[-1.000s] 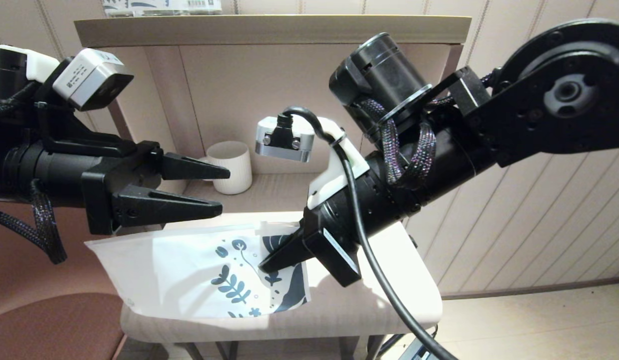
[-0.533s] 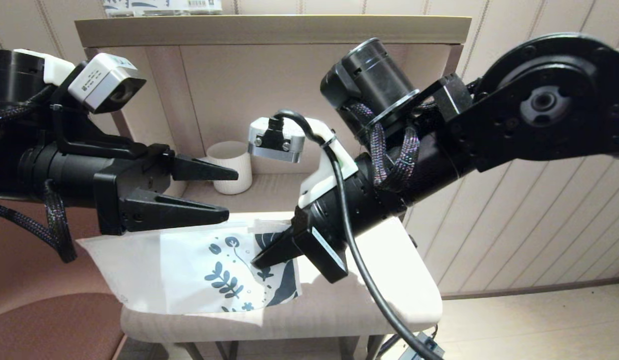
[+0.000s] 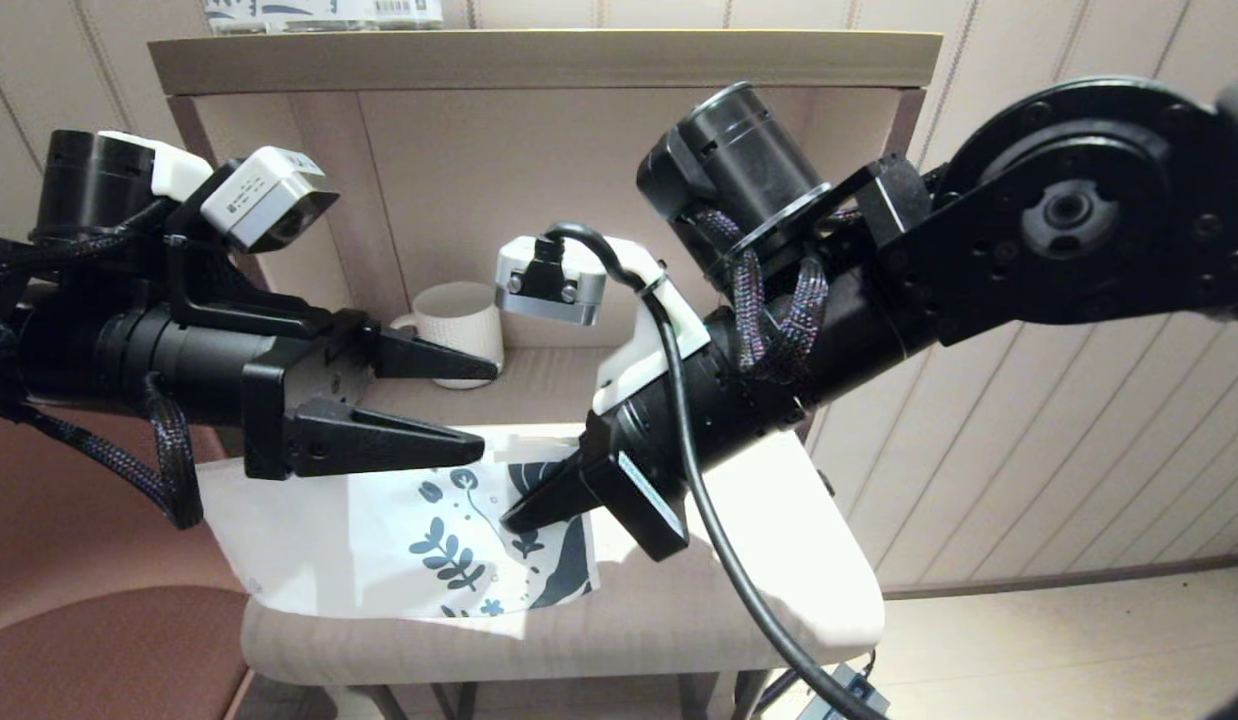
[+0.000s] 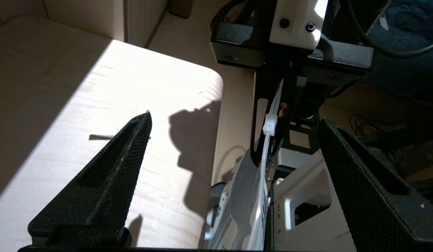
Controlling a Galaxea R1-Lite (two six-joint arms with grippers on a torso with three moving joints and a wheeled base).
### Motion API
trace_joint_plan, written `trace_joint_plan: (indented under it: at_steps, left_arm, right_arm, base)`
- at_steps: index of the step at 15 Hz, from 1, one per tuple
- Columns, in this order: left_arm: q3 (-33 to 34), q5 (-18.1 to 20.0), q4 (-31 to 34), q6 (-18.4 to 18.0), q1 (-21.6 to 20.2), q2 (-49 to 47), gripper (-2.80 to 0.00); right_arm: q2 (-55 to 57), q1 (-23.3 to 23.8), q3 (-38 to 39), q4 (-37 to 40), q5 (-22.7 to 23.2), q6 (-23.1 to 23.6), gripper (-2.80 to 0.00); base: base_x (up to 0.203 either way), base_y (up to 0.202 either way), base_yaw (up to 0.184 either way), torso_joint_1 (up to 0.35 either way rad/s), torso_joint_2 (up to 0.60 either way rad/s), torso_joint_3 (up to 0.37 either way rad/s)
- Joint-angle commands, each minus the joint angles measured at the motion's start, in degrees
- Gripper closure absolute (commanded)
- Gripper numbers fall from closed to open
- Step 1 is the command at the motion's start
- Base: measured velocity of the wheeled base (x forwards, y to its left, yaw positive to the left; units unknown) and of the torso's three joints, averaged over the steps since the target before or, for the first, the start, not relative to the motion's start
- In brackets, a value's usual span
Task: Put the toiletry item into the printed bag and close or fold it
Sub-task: Open the storage bag
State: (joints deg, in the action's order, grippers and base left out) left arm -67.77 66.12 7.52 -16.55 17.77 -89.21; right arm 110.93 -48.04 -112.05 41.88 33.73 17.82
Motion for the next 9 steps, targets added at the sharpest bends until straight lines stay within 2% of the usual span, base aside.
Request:
trace_joint_plan:
  at_steps: [1, 9]
  left_arm:
    - [0.2, 0.4, 0.0, -0.2, 0.2, -0.4, -2.80]
    - [0.6, 0.1, -0.1, -0.2, 0.6, -0.4, -2.80]
  right_arm:
    - [0.2, 0.0, 0.0, -0.1, 0.2, 0.1, 0.00]
    - [0.9, 0.4, 0.0, -1.0, 0.2, 0.0, 0.00]
  base:
    - [0.000, 0.000, 0.000, 0.000, 0.00, 0.000]
    - [0.000, 0.000, 0.000, 0.000, 0.00, 0.000]
